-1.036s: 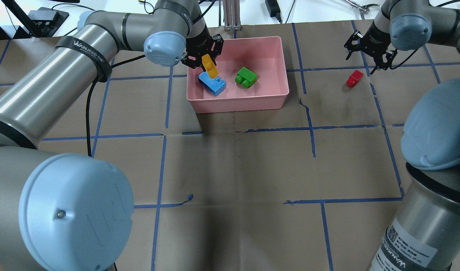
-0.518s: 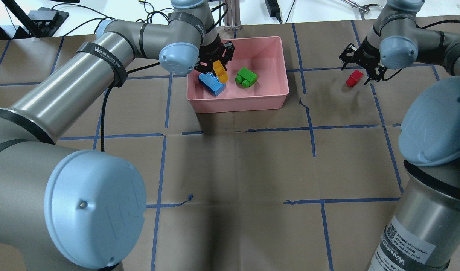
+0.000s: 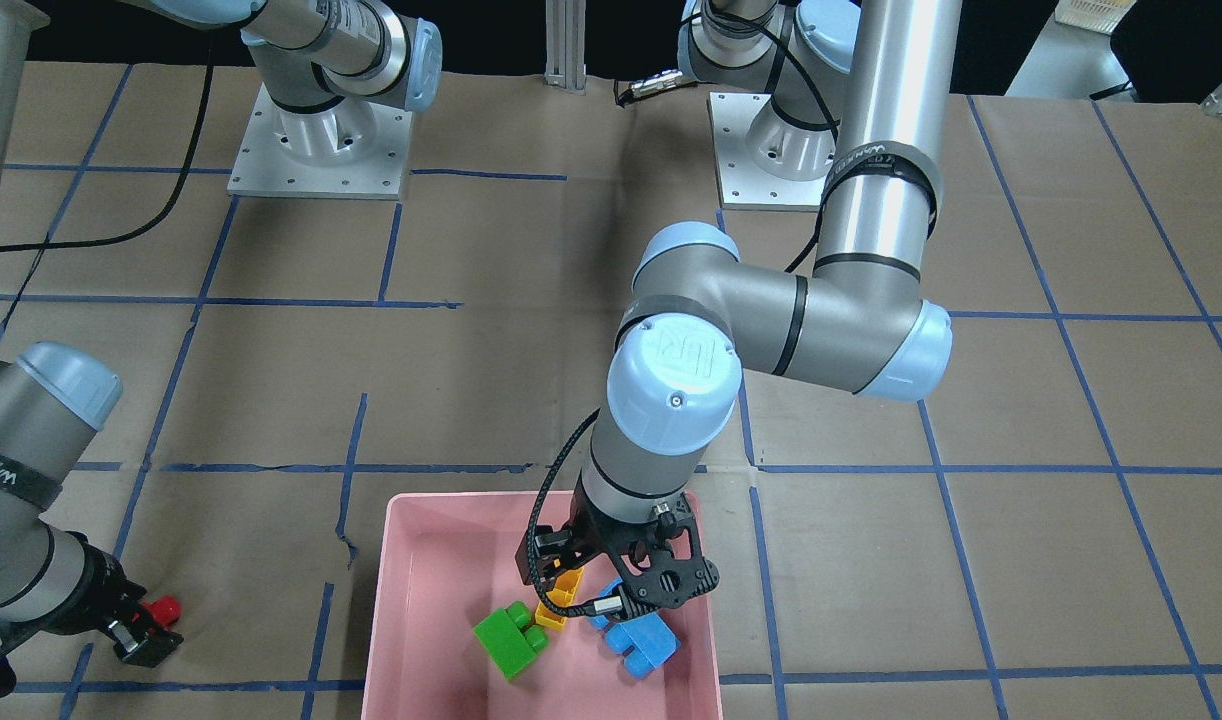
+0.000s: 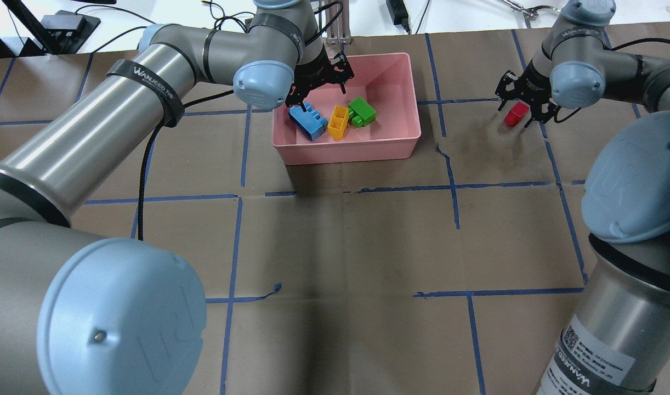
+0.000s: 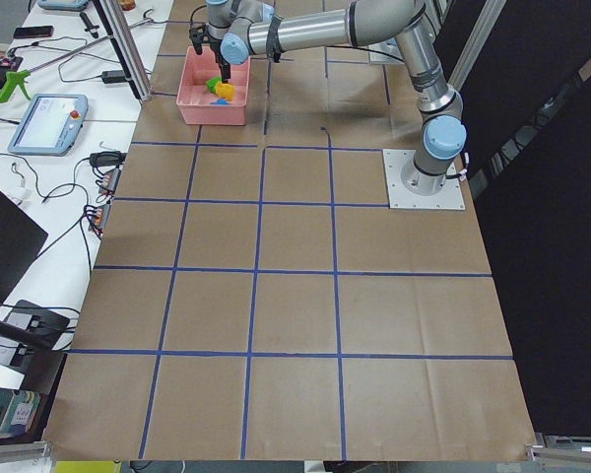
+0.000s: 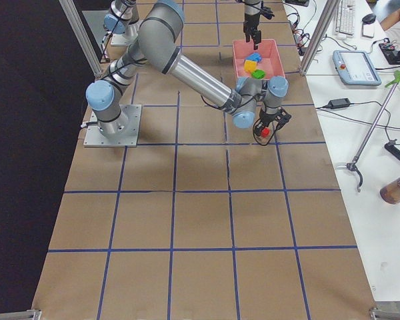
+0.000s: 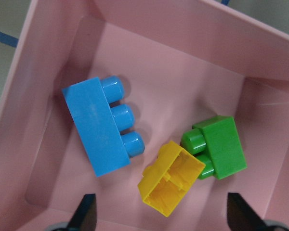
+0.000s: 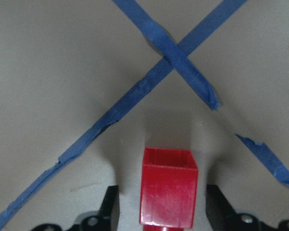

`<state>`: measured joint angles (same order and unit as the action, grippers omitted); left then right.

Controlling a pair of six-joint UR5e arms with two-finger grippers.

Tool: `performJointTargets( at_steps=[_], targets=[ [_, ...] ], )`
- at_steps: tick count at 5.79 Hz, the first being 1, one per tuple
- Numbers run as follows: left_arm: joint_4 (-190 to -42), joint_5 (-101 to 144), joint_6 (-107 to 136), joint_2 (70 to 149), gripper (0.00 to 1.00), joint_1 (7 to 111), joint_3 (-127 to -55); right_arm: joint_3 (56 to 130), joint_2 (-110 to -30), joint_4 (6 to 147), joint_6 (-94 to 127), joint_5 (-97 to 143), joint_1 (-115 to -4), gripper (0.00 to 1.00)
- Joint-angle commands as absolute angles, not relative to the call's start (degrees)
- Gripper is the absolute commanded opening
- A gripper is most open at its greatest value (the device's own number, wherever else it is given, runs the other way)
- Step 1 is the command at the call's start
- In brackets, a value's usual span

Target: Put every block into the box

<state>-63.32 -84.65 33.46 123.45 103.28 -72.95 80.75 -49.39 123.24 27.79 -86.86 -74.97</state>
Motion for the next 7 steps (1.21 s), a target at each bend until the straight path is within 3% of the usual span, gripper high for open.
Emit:
performJointTargets(
  at_steps=[1, 4, 6, 7],
  targets=[
    [-73.42, -84.81, 29.21, 114.39, 0.99, 101.08, -73.21, 80.42, -49.66, 122.96, 27.69, -86.66, -74.97, 0.46],
    [-91.34, -85.6, 17.66, 98.93, 0.99, 91.09, -74.43, 79.02, -50.53, 122.52, 27.6, -84.55, -74.97, 0.31],
    [-91.67, -91.01, 8.4, 89.69, 0.99, 87.91, -84.67, 77.09, -57.08, 117.29, 26.63, -85.25, -76.45, 0.31],
    [-90.97, -90.53, 7.22, 88.87, 0.99, 87.72, -87.68, 76.82, -61.74, 112.46, 26.8, -85.43, -78.55, 0.31]
  ],
)
